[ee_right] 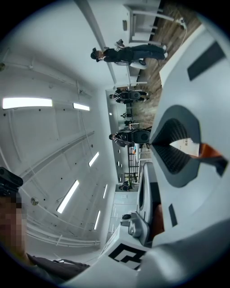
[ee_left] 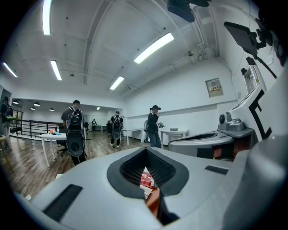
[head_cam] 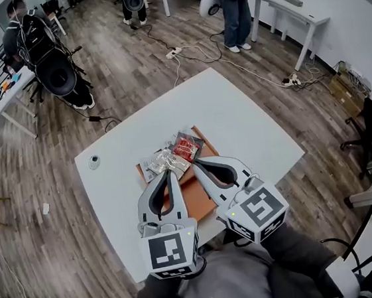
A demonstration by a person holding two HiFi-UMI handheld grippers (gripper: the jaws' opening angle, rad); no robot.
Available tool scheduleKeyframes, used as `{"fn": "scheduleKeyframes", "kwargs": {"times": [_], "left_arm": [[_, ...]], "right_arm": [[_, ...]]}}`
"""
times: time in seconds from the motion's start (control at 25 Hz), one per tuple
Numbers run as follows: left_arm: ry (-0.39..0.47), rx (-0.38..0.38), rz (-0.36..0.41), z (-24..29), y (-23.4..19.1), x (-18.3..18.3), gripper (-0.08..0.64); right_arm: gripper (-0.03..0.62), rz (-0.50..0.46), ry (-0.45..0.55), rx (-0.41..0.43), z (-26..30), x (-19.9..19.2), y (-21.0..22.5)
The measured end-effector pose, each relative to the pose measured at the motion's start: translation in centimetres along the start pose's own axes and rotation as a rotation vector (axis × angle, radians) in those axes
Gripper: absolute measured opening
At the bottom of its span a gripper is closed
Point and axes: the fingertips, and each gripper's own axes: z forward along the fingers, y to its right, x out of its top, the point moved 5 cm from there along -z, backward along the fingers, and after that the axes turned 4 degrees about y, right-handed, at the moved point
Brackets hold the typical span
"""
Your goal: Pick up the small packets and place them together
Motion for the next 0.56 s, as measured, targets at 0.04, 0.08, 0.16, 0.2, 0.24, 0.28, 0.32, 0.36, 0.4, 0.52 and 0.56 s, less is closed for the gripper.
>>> {"fn": "scheduleKeyframes", "kwargs": {"times": [0.04,0.08,0.16,0.2,0.24,0.28,0.32,0.36,0.4,0.52,0.56], "left_arm": [[0.0,-0.001,-0.001,0.03,0.02,-0.02,-0.003],[-0.001,-0.002,-0.001,0.04,0.05,-0.01,-0.003],[-0.005,-0.006,0.001,0.01,0.18,0.04,-0.003],[-0.007,-0.008,0.001,-0.04,0.23,0.03,-0.003],[-0.008,-0.01,0.001,-0.11,0.27,0.01,-0.003],[-0.009,-0.011,0.002,-0.18,0.29,-0.02,-0.003],[-0.01,-0.011,0.001,-0.21,0.32,-0.04,-0.003],[-0.01,-0.01,0.001,-0.22,0.36,-0.02,-0.003],[-0.011,-0.008,-0.001,-0.21,0.39,0.04,-0.003],[-0.011,0.003,-0.004,-0.27,0.41,0.2,-0.003],[-0.012,0.006,-0.004,-0.3,0.4,0.2,-0.003]], "right_arm": [[0.003,-0.001,0.0,-0.001,-0.02,-0.01,0.04],[0.003,-0.001,-0.001,-0.003,-0.04,-0.01,0.09],[0.003,0.002,-0.001,-0.006,-0.09,0.01,0.13],[0.003,0.004,-0.001,-0.007,-0.12,0.02,0.11],[0.003,0.005,-0.001,-0.007,-0.15,0.02,0.06],[0.003,0.006,-0.001,-0.006,-0.17,0.01,0.01],[0.003,0.006,-0.001,-0.005,-0.19,0.0,-0.02],[0.003,0.007,0.0,-0.004,-0.2,0.0,0.0],[0.003,0.007,0.0,-0.003,-0.2,0.01,0.04],[0.003,0.01,-0.001,0.006,-0.19,0.03,0.08],[0.003,0.011,-0.001,0.01,-0.18,0.03,0.06]]}}
